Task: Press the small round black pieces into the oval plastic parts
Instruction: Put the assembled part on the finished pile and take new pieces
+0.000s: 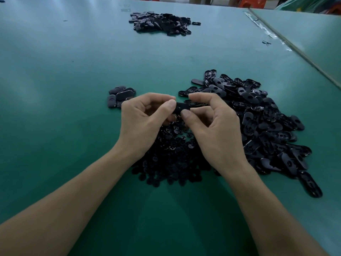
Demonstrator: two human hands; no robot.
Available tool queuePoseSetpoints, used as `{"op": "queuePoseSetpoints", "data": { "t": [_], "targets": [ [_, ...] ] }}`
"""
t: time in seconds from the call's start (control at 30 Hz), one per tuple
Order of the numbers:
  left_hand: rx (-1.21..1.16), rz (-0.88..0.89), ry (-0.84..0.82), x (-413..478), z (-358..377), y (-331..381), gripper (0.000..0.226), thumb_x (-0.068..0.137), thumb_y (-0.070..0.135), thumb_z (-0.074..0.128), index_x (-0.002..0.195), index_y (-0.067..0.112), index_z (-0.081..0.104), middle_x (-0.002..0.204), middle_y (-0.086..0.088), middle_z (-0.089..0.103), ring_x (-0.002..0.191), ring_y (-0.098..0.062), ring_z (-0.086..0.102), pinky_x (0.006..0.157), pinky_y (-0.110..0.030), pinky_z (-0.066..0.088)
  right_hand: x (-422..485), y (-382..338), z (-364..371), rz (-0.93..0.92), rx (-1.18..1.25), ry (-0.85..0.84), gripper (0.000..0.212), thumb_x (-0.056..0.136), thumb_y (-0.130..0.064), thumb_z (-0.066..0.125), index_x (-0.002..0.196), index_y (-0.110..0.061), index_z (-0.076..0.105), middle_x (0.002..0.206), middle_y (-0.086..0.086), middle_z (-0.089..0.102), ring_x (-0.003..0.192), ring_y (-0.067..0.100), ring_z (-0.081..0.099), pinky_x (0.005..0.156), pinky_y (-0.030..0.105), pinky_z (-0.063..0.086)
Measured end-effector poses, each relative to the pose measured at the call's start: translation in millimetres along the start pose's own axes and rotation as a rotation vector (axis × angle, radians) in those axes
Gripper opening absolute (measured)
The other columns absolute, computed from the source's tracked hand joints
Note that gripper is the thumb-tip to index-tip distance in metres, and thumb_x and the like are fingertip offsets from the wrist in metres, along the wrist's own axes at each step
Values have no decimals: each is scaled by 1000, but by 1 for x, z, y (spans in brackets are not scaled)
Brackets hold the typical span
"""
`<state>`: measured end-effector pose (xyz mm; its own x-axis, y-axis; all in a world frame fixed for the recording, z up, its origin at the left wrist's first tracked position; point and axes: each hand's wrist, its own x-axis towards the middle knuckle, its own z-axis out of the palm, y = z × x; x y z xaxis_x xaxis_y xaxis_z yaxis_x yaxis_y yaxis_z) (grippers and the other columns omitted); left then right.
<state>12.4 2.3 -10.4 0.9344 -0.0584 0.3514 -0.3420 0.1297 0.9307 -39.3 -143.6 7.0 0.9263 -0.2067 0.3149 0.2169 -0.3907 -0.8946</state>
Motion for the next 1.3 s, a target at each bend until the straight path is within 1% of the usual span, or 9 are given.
{"op": "queuePoseSetpoints", "data": {
  "t": [0.07,0.17,0.23,0.6,0.67,0.73,0.93,1.07,1.3],
  "targets": [
    [-39,-28,52,2,0,-1,12,89,13,71,85,23,77,72,1,75,60,-10,69,60,-20,54,-2,0,0,-39,-214,-23,26,88,-31,75,111,-26,64,80,-17,68,76,0,65,69,14,50],
    [-102,-74,103,5,-1,-2,11,92,9,68,89,18,74,70,1,73,61,-10,68,59,-19,53,-5,0,0,-95,-575,-215,28,87,-46,71,107,-27,68,88,-16,62,90,7,53,81,25,46],
    [-117,-94,102,6,-3,-2,10,93,9,67,94,17,73,69,1,72,61,-11,67,59,-19,52,-6,-1,1,-103,-685,-325,30,90,-51,66,110,-29,69,95,-10,61,99,11,49,88,27,42],
    [-150,-138,143,8,-4,-3,14,94,2,66,89,13,71,71,1,73,66,-11,69,62,-19,52,-8,-3,6,-80,-570,-240,12,95,-33,65,98,-23,71,96,-8,57,98,9,47,82,19,34],
    [-128,-128,139,7,-4,-3,13,94,1,67,90,14,70,72,2,73,66,-11,70,62,-18,52,-8,-3,6,-92,-492,-205,9,96,-29,64,95,-22,69,93,-9,58,93,9,52,84,24,43],
    [-98,-108,136,7,-4,-4,14,93,2,67,91,15,71,72,3,73,67,-10,70,62,-18,52,-8,-3,5,-92,-433,-200,8,97,-27,61,93,-22,65,85,-11,59,81,8,55,74,32,49],
    [-61,-74,133,6,-4,-6,14,90,4,68,89,17,72,74,4,74,66,-8,70,61,-16,52,-8,-3,5,-106,-392,-203,7,97,-22,62,92,-20,67,82,-11,62,76,8,56,72,33,50],
    [-55,-67,109,5,-5,-6,12,90,6,69,90,17,73,79,-1,76,69,-14,73,63,-21,55,-8,-3,5,-94,-332,-154,11,100,-28,59,92,-22,64,70,-7,64,64,10,60,63,40,52],
    [-9,-53,68,5,-3,-7,18,91,0,69,91,18,73,75,1,75,69,-13,73,65,-20,55,-5,-4,4,-128,-293,-54,5,93,-14,67,93,-18,65,73,-12,64,69,4,60,63,17,47]
  ]
}}
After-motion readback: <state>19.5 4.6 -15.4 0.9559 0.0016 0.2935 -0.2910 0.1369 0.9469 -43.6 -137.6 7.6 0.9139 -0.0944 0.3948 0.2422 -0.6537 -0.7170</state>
